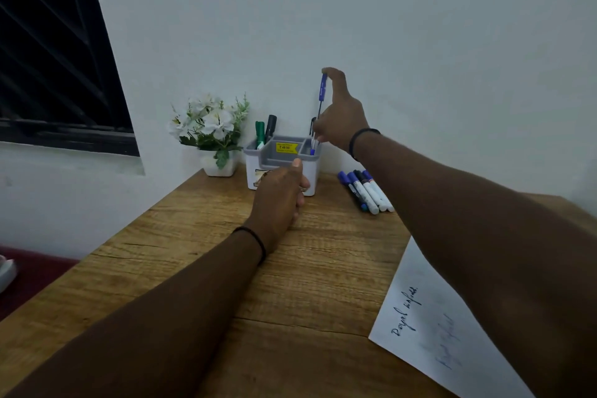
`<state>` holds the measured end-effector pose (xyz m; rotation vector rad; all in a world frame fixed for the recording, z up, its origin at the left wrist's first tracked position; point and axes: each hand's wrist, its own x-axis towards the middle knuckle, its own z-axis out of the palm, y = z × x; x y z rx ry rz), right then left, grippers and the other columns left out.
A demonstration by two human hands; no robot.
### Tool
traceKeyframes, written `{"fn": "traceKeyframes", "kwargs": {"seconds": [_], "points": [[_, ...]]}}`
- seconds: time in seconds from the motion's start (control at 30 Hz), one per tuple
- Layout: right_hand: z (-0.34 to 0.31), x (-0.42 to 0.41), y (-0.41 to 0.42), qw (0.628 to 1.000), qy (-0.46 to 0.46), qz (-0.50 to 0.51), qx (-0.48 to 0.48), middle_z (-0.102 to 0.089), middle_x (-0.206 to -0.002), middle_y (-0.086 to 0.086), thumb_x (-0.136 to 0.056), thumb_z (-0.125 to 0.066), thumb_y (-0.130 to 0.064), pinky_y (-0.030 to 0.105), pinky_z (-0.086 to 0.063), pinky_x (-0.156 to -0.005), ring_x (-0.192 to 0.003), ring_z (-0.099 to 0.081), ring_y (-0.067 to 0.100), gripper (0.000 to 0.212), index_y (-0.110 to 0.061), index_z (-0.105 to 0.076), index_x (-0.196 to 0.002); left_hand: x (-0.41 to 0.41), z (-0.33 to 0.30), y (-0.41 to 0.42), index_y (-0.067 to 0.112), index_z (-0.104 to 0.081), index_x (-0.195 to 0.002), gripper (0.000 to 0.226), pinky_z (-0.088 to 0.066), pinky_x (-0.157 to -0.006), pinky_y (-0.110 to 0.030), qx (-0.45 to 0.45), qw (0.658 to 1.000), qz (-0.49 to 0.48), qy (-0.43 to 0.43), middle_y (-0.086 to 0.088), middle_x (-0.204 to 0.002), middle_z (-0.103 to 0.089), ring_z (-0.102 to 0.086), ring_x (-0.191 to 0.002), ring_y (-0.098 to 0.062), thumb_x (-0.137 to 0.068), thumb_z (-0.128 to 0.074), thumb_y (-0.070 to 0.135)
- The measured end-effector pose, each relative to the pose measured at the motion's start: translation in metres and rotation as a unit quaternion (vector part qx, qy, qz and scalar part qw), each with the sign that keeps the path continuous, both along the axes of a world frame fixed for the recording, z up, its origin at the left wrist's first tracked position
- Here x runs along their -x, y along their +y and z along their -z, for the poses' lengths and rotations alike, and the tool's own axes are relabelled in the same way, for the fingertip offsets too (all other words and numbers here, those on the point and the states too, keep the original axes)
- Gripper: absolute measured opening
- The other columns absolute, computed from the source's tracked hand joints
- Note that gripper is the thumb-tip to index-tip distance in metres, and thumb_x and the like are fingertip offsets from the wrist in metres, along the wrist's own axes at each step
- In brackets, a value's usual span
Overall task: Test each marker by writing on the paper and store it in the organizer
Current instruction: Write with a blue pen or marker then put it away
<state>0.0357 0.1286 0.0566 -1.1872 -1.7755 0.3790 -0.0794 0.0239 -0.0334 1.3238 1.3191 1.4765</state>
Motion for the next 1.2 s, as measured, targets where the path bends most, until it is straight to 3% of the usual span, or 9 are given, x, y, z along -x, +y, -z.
{"fn": "traceKeyframes", "kwargs": {"seconds": [0.1, 0.23, 0.33, 0.43, 0.53, 0.77, 0.97, 1.1, 1.2], "points": [[0.007, 0.002, 0.010, 1.000, 0.005, 0.009, -0.012, -0.066, -0.084, 0.021, -0.073, -0.061, 0.008, 0.049, -0.061, -0.065, -0.071, -0.070, 0.039, 0.079, -0.032, -0.034, -0.137, -0.001, 0.001, 0.001, 0.006, -0.062, -0.085, 0.050, -0.028, -0.034, -0.017, -0.006, 1.000, 0.005, -0.004, -0.005, -0.057, -0.049, -0.039, -0.039, -0.011, -0.098, -0.039, 0.049], [0.012, 0.003, 0.020, 0.999, 0.010, 0.029, -0.026, -0.062, -0.081, 0.013, -0.078, -0.065, 0.005, 0.041, -0.061, -0.066, -0.067, -0.064, 0.030, 0.059, -0.022, -0.043, -0.127, -0.001, 0.002, 0.001, 0.007, -0.061, -0.085, 0.048, -0.029, -0.035, -0.019, -0.003, 1.000, 0.009, -0.015, -0.006, -0.057, -0.048, -0.038, -0.040, -0.012, -0.097, -0.041, 0.049], [0.015, 0.004, 0.025, 0.999, 0.014, 0.040, -0.031, -0.063, -0.081, 0.011, -0.079, -0.073, -0.002, 0.045, -0.060, -0.071, -0.068, -0.063, 0.028, 0.046, -0.017, -0.051, -0.116, -0.002, 0.002, 0.003, 0.007, -0.062, -0.085, 0.046, -0.030, -0.036, -0.020, -0.003, 1.000, 0.011, -0.015, -0.005, -0.057, -0.048, -0.038, -0.040, -0.012, -0.096, -0.043, 0.048], [0.018, 0.008, 0.029, 0.998, 0.018, 0.041, -0.032, -0.067, -0.088, 0.014, -0.077, -0.079, -0.007, 0.049, -0.059, -0.073, -0.076, -0.069, 0.036, 0.041, -0.017, -0.057, -0.110, -0.002, 0.002, 0.004, 0.008, -0.062, -0.085, 0.045, -0.031, -0.036, -0.020, -0.008, 1.000, 0.011, -0.005, -0.005, -0.057, -0.049, -0.039, -0.041, -0.011, -0.096, -0.043, 0.048], [0.018, 0.010, 0.032, 0.998, -0.007, 0.047, -0.031, -0.069, -0.094, 0.008, -0.076, -0.082, -0.012, 0.044, -0.059, -0.078, -0.079, -0.069, 0.030, 0.036, -0.017, -0.063, -0.105, -0.002, 0.003, 0.003, 0.008, -0.062, -0.086, 0.045, -0.032, -0.036, -0.019, -0.015, 1.000, 0.010, 0.006, -0.004, -0.058, -0.049, -0.040, -0.041, -0.010, -0.097, -0.043, 0.047], [0.018, 0.008, 0.034, 0.997, -0.039, 0.059, -0.030, -0.068, -0.121, 0.006, -0.085, -0.074, -0.015, 0.035, -0.051, -0.094, -0.104, -0.064, 0.024, 0.031, -0.014, -0.069, -0.116, -0.001, 0.004, 0.005, 0.010, -0.062, -0.085, 0.043, -0.032, -0.038, -0.021, -0.025, 0.999, 0.003, 0.028, -0.004, -0.058, -0.050, -0.041, -0.042, -0.010, -0.097, -0.043, 0.047], [0.008, -0.021, 0.020, 0.993, -0.049, 0.080, -0.071, -0.065, -0.099, -0.004, -0.092, -0.065, -0.016, 0.021, -0.040, -0.078, -0.085, -0.057, 0.013, 0.010, -0.017, -0.070, -0.101, -0.001, 0.003, 0.004, 0.008, -0.063, -0.085, 0.043, -0.032, -0.038, -0.020, -0.024, 0.999, 0.004, 0.038, -0.004, -0.057, -0.050, -0.041, -0.041, -0.010, -0.097, -0.045, 0.045], [0.004, -0.062, -0.004, 0.988, -0.105, 0.098, -0.065, -0.070, -0.095, -0.006, -0.090, -0.062, -0.020, 0.023, -0.044, -0.077, -0.084, -0.060, 0.012, 0.010, -0.021, -0.066, -0.081, -0.005, 0.002, 0.000, 0.005, -0.063, -0.085, 0.039, -0.037, -0.042, -0.024, -0.035, 0.992, -0.022, 0.121, -0.003, -0.057, -0.054, -0.045, -0.045, -0.013, -0.095, -0.051, 0.041], [0.009, -0.093, -0.025, 0.983, -0.144, 0.109, -0.035, -0.073, -0.096, -0.003, -0.088, -0.062, -0.019, 0.025, -0.047, -0.077, -0.087, -0.064, 0.014, 0.012, -0.016, -0.070, -0.081, -0.018, 0.001, -0.007, 0.008, -0.062, -0.082, 0.028, -0.043, -0.051, -0.029, -0.050, 0.982, -0.032, 0.180, -0.001, -0.060, -0.058, -0.051, -0.053, -0.014, -0.094, -0.054, 0.032]]}}
